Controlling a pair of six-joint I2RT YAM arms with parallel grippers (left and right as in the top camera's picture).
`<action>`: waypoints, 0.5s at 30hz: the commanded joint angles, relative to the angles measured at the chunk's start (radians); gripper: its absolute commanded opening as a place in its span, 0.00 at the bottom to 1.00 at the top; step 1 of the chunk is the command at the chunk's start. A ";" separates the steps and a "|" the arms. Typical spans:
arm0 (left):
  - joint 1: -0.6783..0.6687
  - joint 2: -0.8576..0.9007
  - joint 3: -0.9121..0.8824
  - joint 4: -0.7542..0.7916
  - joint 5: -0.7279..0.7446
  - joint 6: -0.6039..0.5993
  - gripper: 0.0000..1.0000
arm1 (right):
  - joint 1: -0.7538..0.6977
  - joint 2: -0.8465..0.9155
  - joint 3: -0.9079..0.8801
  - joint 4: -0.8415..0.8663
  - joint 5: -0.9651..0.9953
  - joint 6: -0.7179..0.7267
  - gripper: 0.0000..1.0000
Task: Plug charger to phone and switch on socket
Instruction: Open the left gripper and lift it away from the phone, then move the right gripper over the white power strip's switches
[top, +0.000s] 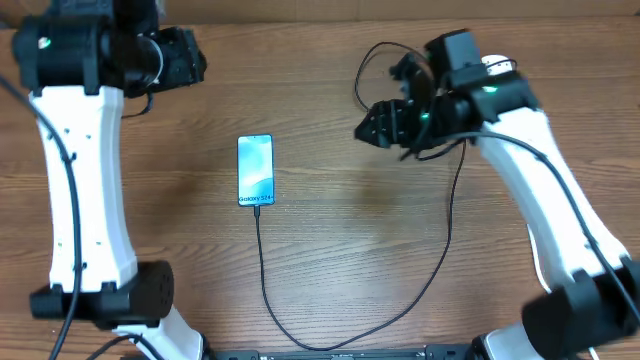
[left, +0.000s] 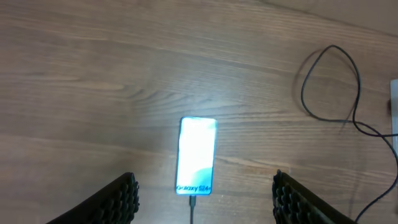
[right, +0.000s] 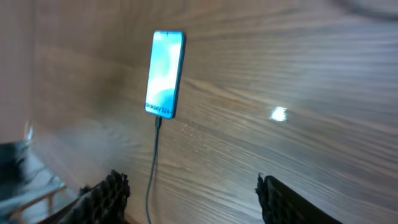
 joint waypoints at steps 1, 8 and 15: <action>-0.002 -0.040 0.011 -0.027 -0.046 -0.027 0.65 | -0.053 -0.096 0.055 -0.032 0.117 0.002 0.75; -0.002 -0.049 0.010 -0.088 -0.047 -0.032 0.66 | -0.214 -0.162 0.062 -0.096 0.225 0.056 1.00; -0.002 -0.048 0.009 -0.087 -0.050 -0.032 1.00 | -0.410 -0.159 0.062 -0.095 0.286 0.098 1.00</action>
